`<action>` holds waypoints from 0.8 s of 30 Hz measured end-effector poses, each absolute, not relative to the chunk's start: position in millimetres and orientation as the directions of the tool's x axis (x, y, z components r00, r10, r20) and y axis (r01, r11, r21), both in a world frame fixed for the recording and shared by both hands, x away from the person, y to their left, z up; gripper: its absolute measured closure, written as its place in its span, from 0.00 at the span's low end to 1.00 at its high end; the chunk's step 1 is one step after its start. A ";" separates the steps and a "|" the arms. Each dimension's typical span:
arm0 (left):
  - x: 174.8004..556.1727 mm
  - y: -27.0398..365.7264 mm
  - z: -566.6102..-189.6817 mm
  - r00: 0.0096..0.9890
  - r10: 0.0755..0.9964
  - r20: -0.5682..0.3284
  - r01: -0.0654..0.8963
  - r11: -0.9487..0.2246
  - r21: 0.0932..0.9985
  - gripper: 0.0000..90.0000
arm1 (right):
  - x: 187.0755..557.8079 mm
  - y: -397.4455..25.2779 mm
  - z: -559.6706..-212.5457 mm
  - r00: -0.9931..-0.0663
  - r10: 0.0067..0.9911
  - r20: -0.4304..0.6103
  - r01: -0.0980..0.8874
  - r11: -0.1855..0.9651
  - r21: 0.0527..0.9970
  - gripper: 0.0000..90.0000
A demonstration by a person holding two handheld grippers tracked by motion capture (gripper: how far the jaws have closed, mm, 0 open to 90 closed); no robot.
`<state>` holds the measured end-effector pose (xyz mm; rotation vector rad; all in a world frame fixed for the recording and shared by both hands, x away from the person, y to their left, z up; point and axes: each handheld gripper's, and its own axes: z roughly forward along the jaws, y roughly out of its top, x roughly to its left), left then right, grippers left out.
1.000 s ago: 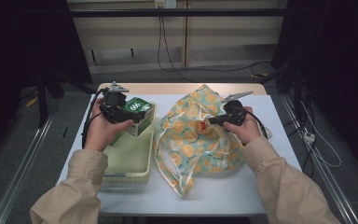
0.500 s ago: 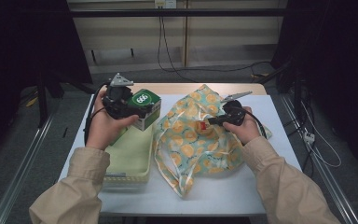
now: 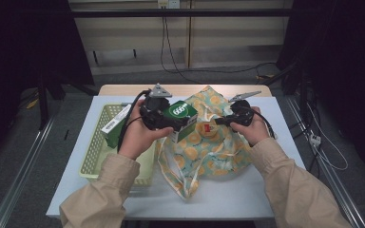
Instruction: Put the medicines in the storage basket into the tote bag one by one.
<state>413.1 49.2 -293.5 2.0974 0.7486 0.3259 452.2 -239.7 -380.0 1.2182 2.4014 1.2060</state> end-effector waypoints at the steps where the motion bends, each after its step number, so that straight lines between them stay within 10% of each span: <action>1: 412.8 44.6 -296.1 0.788 0.614 -0.045 0.396 -0.449 0.801 0.20 | 452.2 -239.8 -379.7 -0.645 0.743 0.180 0.587 0.331 0.738 1.00; 24: 419.3 -21.6 -357.4 0.833 0.551 -0.054 0.403 -0.536 0.742 0.20 | 449.8 -242.5 -371.6 -0.647 0.741 0.180 0.576 0.320 0.752 1.00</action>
